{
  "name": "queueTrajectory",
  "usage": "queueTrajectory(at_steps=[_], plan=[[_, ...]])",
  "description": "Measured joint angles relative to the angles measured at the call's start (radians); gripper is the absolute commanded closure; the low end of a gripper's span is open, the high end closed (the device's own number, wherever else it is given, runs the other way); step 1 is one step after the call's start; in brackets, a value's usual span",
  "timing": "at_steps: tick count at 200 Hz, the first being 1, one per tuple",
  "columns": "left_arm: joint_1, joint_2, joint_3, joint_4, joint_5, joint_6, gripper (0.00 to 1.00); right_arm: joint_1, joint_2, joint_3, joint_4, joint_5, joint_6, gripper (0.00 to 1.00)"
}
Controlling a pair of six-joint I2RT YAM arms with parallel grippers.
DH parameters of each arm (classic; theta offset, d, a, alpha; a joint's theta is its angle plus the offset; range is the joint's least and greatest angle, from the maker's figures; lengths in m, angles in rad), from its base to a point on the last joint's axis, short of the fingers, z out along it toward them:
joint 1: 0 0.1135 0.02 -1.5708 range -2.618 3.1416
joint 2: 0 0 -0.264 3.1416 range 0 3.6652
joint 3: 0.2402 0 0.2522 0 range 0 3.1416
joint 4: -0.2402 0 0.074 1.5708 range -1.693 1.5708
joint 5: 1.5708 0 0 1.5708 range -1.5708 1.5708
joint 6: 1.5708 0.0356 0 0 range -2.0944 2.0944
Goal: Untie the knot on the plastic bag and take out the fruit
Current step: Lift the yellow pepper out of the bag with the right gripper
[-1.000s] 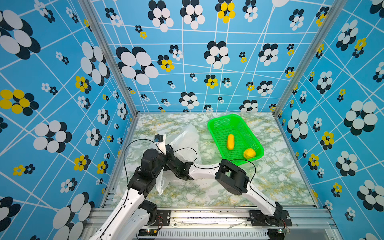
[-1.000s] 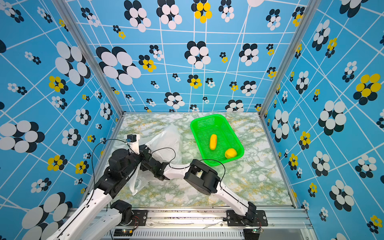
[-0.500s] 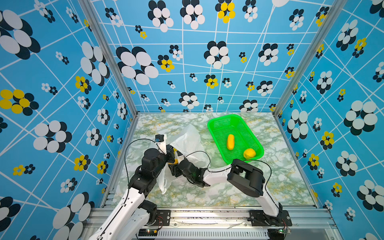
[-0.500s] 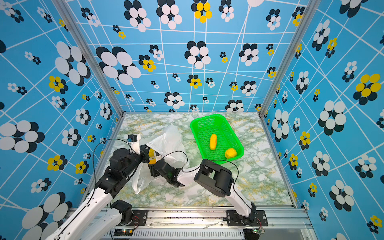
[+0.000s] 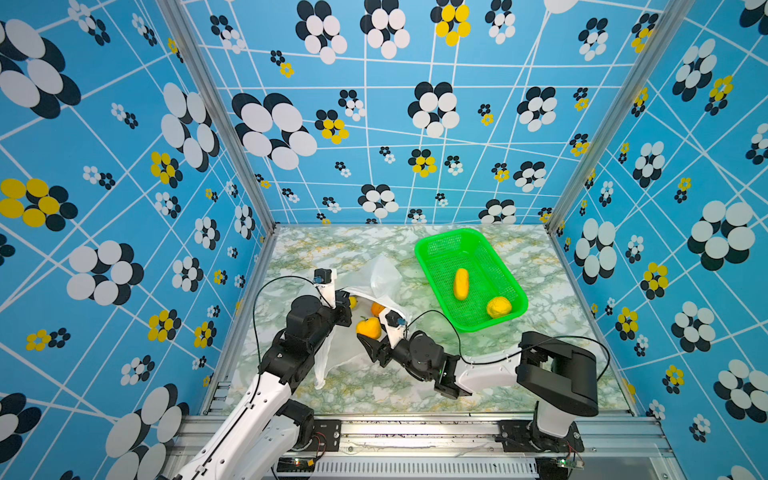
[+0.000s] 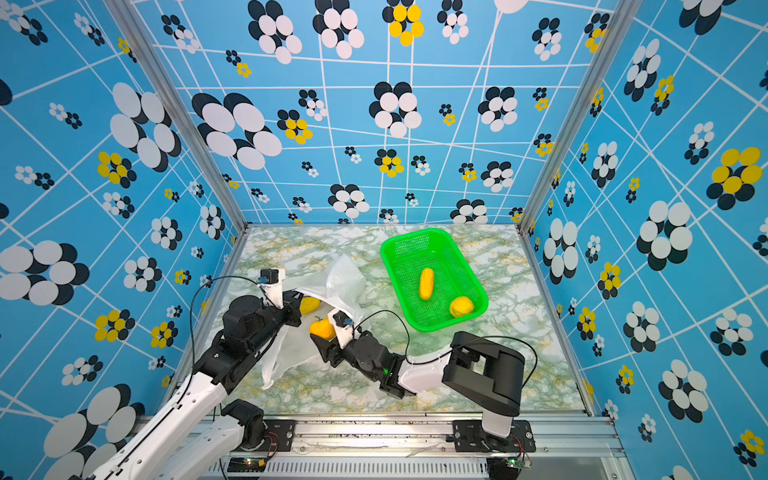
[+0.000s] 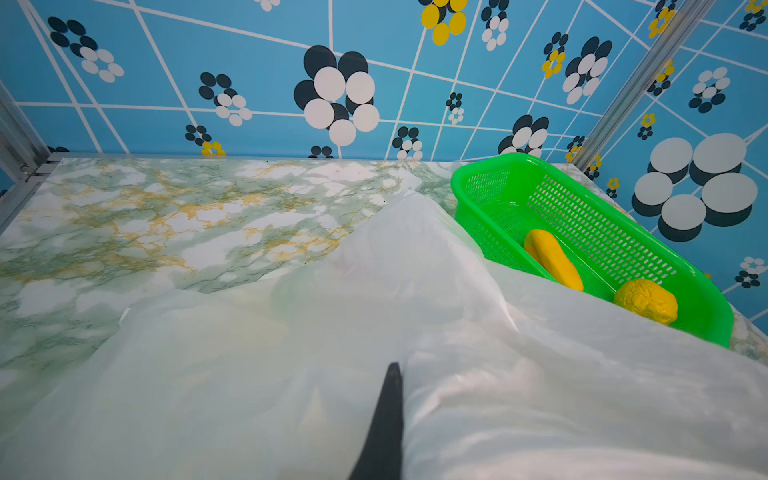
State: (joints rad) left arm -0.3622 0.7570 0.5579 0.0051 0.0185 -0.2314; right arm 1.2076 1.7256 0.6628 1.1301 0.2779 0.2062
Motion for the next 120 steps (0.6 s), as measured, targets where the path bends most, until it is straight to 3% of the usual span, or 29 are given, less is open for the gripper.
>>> queueTrajectory(at_steps=[44, 83, 120], plan=[[0.000, 0.019, 0.000, 0.002, -0.008, 0.000, 1.00, 0.001, -0.175, -0.078, 0.040, 0.008, -0.085, 0.59], [0.000, 0.027, 0.000, 0.002, -0.009, 0.000, 1.00, 0.001, -0.193, -0.084, 0.019, 0.009, -0.118, 0.62], [0.000, 0.026, 0.000, 0.002, -0.007, 0.000, 1.00, -0.027, -0.252, -0.101, -0.067, 0.114, -0.121, 0.63]])
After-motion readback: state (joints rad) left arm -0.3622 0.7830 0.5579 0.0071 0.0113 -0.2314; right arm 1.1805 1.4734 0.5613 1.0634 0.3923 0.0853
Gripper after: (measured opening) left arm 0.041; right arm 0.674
